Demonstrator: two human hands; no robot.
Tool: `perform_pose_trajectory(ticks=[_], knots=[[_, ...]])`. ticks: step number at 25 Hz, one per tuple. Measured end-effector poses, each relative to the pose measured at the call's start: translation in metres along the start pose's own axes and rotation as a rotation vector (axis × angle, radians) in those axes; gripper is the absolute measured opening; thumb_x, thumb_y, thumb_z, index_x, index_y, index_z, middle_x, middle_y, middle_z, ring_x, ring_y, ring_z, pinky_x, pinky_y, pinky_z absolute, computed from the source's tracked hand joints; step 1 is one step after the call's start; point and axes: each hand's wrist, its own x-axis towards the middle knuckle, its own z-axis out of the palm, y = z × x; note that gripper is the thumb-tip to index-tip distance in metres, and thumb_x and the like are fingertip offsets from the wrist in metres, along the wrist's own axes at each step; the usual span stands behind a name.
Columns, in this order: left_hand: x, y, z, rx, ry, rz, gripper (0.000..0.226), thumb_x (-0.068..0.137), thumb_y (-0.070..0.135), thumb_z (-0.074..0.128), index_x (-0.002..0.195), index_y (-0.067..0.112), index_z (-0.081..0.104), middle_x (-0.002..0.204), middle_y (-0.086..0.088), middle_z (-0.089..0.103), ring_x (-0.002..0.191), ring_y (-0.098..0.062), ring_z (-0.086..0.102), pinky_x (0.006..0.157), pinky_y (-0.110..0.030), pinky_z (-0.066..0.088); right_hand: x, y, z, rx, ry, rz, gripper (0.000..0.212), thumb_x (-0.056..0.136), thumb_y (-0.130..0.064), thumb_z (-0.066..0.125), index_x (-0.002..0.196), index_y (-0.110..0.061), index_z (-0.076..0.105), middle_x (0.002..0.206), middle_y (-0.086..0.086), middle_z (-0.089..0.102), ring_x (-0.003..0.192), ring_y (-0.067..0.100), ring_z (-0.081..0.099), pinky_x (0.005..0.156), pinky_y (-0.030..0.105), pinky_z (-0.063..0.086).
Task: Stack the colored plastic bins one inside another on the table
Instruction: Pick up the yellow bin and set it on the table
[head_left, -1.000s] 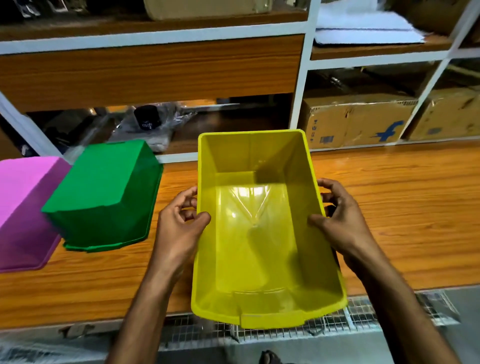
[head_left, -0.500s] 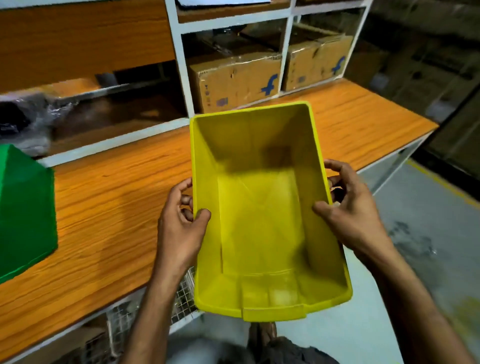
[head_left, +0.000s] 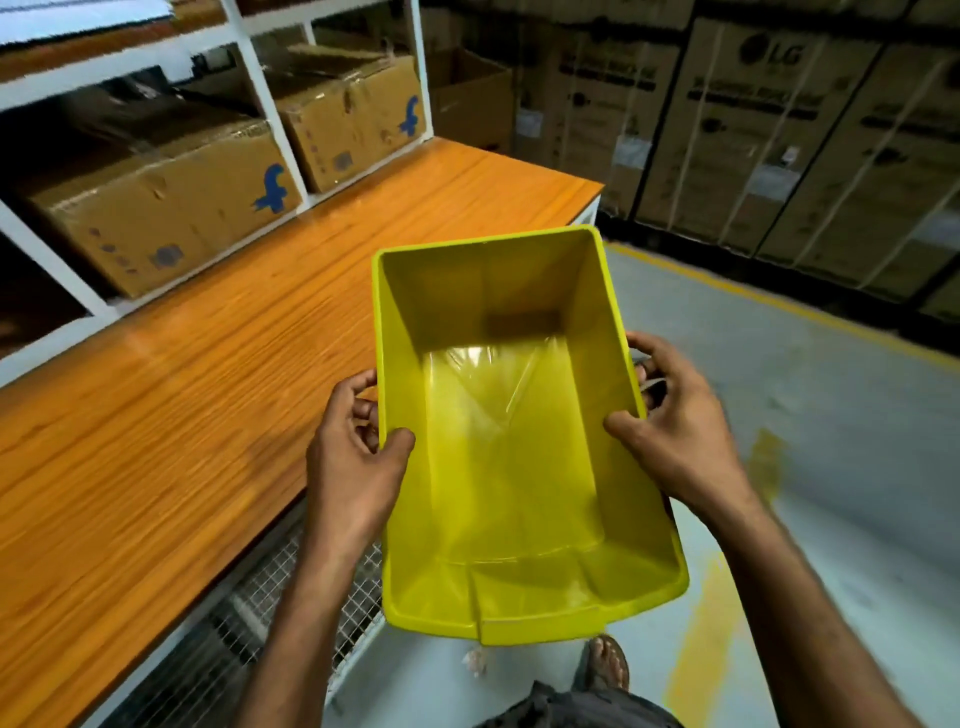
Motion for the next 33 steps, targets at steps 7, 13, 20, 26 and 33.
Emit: perform_pose_trajectory(ticks=[7,13,20,26,33], knots=[[0.051,0.042,0.165,-0.099,-0.122,-0.071,0.055,0.087,-0.008,0.067,0.118,0.037,0.057,0.097,-0.005,0.065,0.083,-0.016,0.066,0.071,-0.031,0.055,0.101,0.072,-0.112,0.112,0.031,0.134,0.070,0.079,0.014,0.070,0.132,-0.030,0.058,0.088,-0.003,0.055,0.056,-0.003,0.057,0.049,0.014,0.049],[0.121,0.082,0.248,-0.182,-0.075,-0.104,0.053,0.086,-0.012,0.066,0.127,0.020,0.060,0.084,0.000,0.059,0.061,0.000,0.065,0.058,-0.021,0.053,0.224,0.091,-0.156,0.288,-0.034,0.195,0.068,0.081,0.023,0.064,0.133,-0.021,0.060,0.082,0.000,0.058,0.057,0.007,0.063,0.049,0.030,0.056],[0.241,0.080,0.278,-0.174,0.129,-0.044,0.052,0.086,-0.014,0.066,0.128,0.015,0.059,0.087,-0.003,0.061,0.068,-0.014,0.062,0.051,-0.016,0.052,0.375,0.085,-0.118,0.331,-0.135,0.054,0.068,0.078,0.020,0.066,0.122,-0.031,0.061,0.095,0.007,0.060,0.071,0.011,0.065,0.061,0.038,0.058],[0.348,0.054,0.273,-0.187,0.263,-0.091,0.048,0.088,-0.015,0.062,0.127,0.012,0.060,0.097,-0.003,0.068,0.071,-0.006,0.068,0.058,-0.016,0.055,0.497,0.051,-0.074,0.329,-0.307,0.011,0.074,0.067,0.023,0.070,0.121,-0.028,0.066,0.094,0.006,0.059,0.064,0.010,0.057,0.063,0.039,0.056],[0.452,0.015,0.273,-0.170,0.419,-0.243,0.050,0.091,-0.016,0.058,0.134,0.009,0.056,0.107,-0.006,0.069,0.079,-0.011,0.064,0.064,-0.022,0.056,0.618,0.003,-0.024,0.457,-0.745,0.017,0.091,0.063,0.026,0.077,0.140,-0.018,0.057,0.096,0.002,0.052,0.073,0.013,0.050,0.066,0.037,0.055]])
